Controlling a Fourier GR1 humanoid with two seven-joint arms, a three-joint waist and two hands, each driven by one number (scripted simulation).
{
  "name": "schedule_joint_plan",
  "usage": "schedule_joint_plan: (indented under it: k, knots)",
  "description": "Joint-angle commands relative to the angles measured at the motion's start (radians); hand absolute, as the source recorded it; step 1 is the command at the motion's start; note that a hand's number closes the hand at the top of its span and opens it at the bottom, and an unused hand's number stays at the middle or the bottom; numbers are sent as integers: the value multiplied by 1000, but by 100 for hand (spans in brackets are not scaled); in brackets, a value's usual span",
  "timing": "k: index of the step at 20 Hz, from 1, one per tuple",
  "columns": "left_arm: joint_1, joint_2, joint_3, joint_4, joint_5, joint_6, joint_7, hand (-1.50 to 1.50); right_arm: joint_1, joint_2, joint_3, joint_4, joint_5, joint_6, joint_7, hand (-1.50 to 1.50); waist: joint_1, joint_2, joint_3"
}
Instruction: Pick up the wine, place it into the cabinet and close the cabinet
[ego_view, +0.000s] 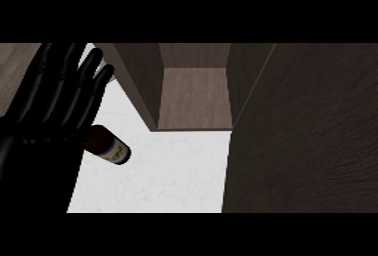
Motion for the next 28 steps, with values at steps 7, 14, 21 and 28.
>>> schedule_joint_plan:
  k: [7, 14, 21, 28]
  knots:
    - [71, 104, 179, -28, 107, -83, -9, -150, 54, -51, -29, -253, -29, -16, 106, -150, -6, 2, 0]
    - [129, 160, 267, -27, 176, -127, -57, -150, 5, -64, -60, -271, -86, -27, 155, -150, -7, 3, 0]
    - [268, 171, 356, 13, 255, -184, -192, -150, -16, -65, -9, -271, -44, -40, 174, -150, -8, 2, -1]
    - [322, 181, 453, 109, 374, -266, -292, -150, -80, -34, 37, -221, 19, -86, 203, -150, -2, 3, -2]
